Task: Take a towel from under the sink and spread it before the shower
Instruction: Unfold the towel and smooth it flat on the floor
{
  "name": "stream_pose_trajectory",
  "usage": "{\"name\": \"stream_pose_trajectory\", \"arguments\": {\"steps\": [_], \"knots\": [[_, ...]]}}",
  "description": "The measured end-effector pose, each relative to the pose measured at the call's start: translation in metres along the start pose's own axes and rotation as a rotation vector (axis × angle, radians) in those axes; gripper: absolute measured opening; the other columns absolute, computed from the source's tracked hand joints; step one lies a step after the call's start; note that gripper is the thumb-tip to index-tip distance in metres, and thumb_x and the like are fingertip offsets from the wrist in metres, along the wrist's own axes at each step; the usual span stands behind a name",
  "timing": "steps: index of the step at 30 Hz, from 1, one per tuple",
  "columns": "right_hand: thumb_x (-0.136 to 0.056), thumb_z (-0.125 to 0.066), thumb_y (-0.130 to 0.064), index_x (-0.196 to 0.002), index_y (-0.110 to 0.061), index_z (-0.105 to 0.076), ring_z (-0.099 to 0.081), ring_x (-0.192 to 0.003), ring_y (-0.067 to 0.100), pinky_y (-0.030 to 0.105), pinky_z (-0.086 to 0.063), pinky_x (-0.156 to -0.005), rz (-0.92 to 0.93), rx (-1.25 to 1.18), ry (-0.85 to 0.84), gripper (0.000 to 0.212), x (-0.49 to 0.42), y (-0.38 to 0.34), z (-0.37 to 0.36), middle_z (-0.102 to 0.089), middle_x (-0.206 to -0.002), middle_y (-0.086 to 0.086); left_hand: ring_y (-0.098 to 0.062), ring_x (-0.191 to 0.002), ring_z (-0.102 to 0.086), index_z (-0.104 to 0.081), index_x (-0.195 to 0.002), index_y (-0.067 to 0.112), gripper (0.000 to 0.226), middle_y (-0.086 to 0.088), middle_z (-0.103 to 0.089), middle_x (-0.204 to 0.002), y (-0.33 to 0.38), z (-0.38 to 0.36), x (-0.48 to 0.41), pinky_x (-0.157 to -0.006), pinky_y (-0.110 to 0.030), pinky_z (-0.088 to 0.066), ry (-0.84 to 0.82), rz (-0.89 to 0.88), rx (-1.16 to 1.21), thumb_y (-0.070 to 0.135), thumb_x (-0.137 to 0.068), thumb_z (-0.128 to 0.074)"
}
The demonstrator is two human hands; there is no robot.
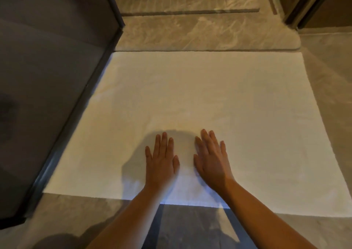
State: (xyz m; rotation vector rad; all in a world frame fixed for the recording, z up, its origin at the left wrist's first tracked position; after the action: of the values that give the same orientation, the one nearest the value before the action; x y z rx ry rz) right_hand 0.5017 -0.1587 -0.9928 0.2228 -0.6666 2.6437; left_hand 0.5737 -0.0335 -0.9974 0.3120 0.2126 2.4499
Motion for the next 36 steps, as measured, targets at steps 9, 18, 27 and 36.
{"name": "stream_pose_trajectory", "arguments": {"steps": [9,18,27,36], "knots": [[-0.095,-0.042,-0.026,-0.14,-0.013,-0.032,-0.006,-0.142,0.037,0.056,-0.011,-0.113,0.165,0.066,0.047,0.048,-0.026,-0.038,-0.014,-0.019,-0.153,0.015,-0.024,-0.143,-0.002,-0.013,-0.145,0.021,0.055,-0.006,-0.005,-0.157,-0.03,0.001,-0.047,-0.11,-0.056,-0.009,0.003,-0.03,-0.046,0.034,-0.095,-0.03],[-0.096,-0.027,-0.036,-0.145,-0.022,-0.016,0.023,-0.135,0.022,0.04,0.01,-0.11,0.154,0.133,0.032,0.052,-0.026,-0.028,-0.026,-0.005,-0.157,0.006,-0.024,-0.143,-0.01,-0.025,-0.143,0.018,0.053,-0.008,-0.015,-0.155,-0.149,0.027,-0.025,-0.109,-0.058,-0.015,0.083,0.188,-0.041,0.034,-0.093,-0.02],[-0.097,-0.034,-0.032,-0.144,-0.018,-0.02,0.016,-0.137,0.022,0.044,0.005,-0.112,0.167,0.122,0.032,0.051,-0.025,-0.03,-0.024,-0.008,-0.156,0.009,-0.039,-0.133,-0.029,-0.031,-0.139,0.004,0.062,-0.021,-0.03,-0.147,-0.105,0.012,0.059,-0.101,-0.061,-0.028,0.062,0.21,-0.049,0.037,-0.086,-0.028],[-0.097,-0.031,-0.033,-0.144,-0.015,-0.019,0.009,-0.144,0.028,0.052,-0.003,-0.115,0.118,0.135,-0.043,0.052,-0.026,-0.039,-0.021,-0.004,-0.157,0.011,-0.036,-0.133,-0.033,-0.038,-0.137,0.014,0.055,-0.015,-0.035,-0.146,-0.071,0.008,0.049,-0.099,-0.062,-0.031,-0.01,0.093,-0.034,0.037,-0.088,-0.031]]}}
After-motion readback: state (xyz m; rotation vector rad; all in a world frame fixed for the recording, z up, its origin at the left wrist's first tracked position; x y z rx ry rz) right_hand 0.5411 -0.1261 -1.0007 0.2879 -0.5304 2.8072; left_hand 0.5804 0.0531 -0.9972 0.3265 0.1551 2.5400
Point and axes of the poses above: each hand's wrist, its own x-axis away from the middle knuckle, its own z-axis out of the back of the hand, y = z × x, the point moved 4 cm from there along -x, towards the middle knuckle
